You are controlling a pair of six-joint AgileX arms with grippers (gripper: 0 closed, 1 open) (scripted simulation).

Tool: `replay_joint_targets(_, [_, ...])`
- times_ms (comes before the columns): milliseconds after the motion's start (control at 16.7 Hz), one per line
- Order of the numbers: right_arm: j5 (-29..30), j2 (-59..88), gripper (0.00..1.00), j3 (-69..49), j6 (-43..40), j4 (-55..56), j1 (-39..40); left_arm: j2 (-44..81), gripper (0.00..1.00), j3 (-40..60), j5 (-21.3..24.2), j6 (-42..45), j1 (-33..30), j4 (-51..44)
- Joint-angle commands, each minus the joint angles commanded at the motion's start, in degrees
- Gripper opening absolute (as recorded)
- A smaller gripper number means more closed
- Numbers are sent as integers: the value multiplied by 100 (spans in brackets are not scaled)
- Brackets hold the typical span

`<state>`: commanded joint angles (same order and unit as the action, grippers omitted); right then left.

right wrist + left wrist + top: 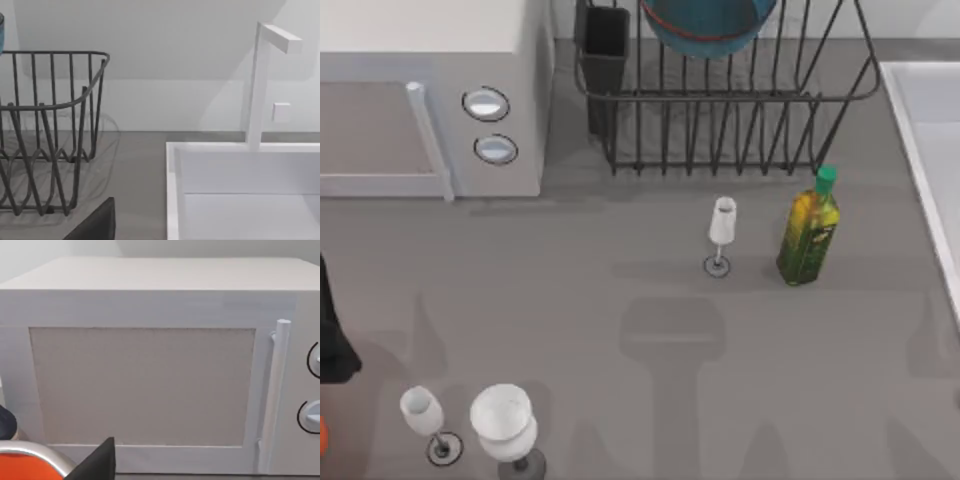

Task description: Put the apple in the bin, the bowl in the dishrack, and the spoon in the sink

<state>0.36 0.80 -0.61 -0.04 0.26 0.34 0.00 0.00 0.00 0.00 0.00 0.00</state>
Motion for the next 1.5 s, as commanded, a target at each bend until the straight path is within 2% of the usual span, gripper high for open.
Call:
replay_joint_targets(420, [-28,-49,100,41,-5,-25,-18,0,100,0,0,0,0,0])
replay_joint_targets(660, [-41,567,100,-477,-618,-597,-96,0,100,0,0,0,0,0])
replay_joint_targets(840, [-45,1678,100,-1240,-1720,-1490,-229,0,100,0,0,0,0,0])
replay_joint_targets(1320, [3,5918,100,-3602,-5768,-4488,-636,0,100,0,0,0,0,0])
replay_joint_targets(1500, [-9,7025,100,-4350,-6867,-5351,-756,0,100,0,0,0,0,0])
